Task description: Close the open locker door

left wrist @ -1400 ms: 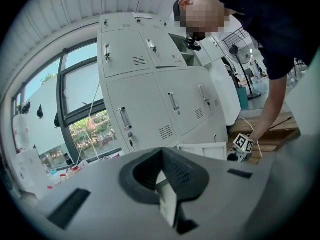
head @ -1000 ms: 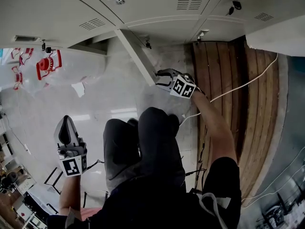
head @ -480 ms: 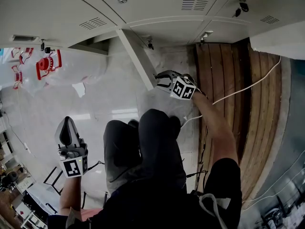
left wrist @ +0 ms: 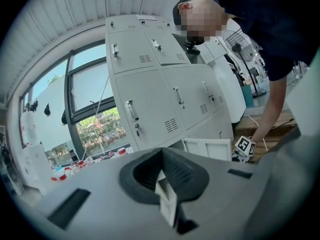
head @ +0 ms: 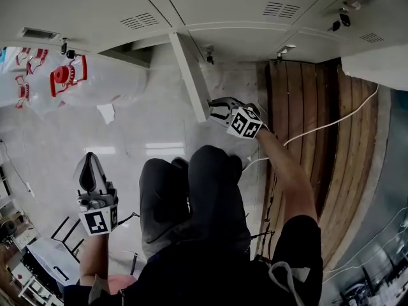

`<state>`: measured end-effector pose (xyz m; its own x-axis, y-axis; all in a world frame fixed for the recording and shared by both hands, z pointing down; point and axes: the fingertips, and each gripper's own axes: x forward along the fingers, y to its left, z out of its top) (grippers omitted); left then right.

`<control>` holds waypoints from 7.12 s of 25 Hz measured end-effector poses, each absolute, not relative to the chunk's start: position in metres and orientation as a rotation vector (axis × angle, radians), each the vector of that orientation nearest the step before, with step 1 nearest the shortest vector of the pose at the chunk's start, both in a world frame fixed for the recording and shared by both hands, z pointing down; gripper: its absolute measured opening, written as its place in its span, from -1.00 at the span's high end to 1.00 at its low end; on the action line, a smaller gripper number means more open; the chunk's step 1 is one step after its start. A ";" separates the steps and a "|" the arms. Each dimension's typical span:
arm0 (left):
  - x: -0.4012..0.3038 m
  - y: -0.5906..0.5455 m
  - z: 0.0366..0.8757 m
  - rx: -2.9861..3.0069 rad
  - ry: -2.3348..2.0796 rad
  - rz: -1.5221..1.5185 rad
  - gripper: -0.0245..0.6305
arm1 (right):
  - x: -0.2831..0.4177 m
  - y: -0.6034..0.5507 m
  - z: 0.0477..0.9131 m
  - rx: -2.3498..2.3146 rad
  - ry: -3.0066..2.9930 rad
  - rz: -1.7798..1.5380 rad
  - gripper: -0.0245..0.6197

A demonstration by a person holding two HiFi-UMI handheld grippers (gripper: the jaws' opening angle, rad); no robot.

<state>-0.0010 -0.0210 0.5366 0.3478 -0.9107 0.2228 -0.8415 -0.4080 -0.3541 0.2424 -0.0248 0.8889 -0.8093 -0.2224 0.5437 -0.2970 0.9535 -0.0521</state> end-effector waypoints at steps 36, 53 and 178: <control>-0.086 -0.037 0.522 -2.580 1.565 -0.506 0.92 | 0.115 -0.054 0.893 0.882 -2.421 0.480 0.57; -0.186 -0.106 0.546 -2.719 1.344 -0.498 0.92 | 0.041 -0.129 0.892 1.298 -2.273 0.586 0.58; -0.204 -0.150 0.656 -2.665 1.441 -0.369 0.92 | 0.011 -0.296 0.887 1.602 -2.267 0.137 0.97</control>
